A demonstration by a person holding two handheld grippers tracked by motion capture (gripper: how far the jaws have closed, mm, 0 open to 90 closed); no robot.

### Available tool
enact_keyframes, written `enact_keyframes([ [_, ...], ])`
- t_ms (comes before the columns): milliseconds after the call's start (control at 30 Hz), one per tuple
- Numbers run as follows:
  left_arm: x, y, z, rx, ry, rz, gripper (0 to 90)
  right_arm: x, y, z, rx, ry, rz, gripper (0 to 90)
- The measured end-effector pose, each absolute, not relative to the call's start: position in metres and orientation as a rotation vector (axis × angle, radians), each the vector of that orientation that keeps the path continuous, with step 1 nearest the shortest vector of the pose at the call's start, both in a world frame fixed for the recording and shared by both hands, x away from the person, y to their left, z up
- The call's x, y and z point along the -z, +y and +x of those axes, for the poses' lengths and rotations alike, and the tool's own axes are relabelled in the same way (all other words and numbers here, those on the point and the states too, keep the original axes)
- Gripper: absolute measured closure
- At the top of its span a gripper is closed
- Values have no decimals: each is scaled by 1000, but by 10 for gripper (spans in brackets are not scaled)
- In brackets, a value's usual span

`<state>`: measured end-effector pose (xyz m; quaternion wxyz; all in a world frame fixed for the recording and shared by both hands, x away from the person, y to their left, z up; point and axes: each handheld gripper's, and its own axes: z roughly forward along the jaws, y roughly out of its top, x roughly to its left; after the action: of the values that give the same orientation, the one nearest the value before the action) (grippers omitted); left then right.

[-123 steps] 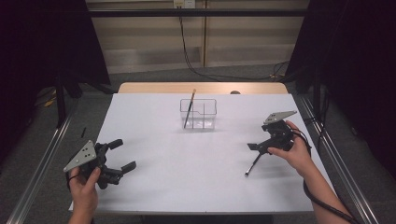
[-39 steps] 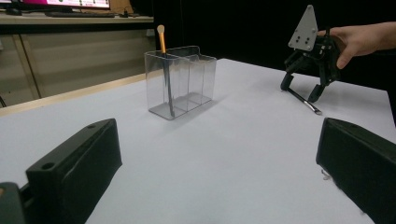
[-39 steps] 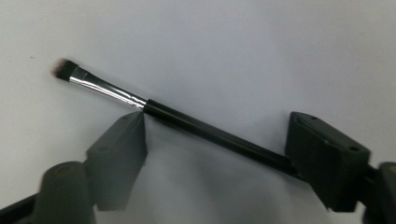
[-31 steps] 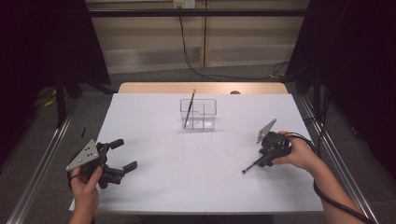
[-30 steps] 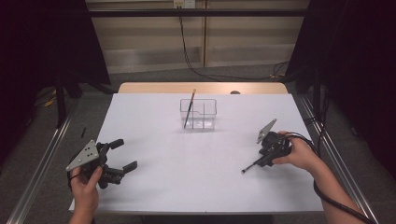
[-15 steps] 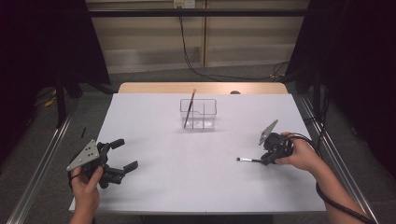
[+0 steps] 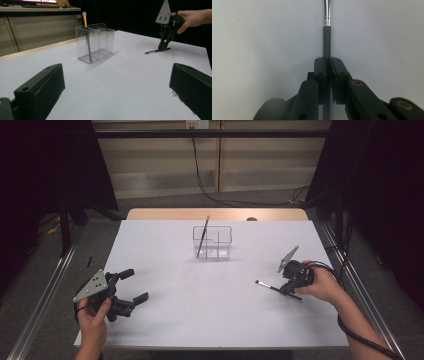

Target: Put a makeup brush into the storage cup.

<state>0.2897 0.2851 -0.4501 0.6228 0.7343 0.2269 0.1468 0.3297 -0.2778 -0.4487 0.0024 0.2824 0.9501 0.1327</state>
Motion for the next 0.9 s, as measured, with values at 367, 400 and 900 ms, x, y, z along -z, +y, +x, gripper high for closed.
enact_keyframes([
  [367,449,286,290,-341,521,1686,0,447,-278,328,-403,2967,899,798],
  [400,449,286,290,-341,521,1686,0,447,-279,327,-399,2962,905,796],
  [900,449,283,292,-335,516,1685,0,444,-291,319,-310,2952,918,778],
])
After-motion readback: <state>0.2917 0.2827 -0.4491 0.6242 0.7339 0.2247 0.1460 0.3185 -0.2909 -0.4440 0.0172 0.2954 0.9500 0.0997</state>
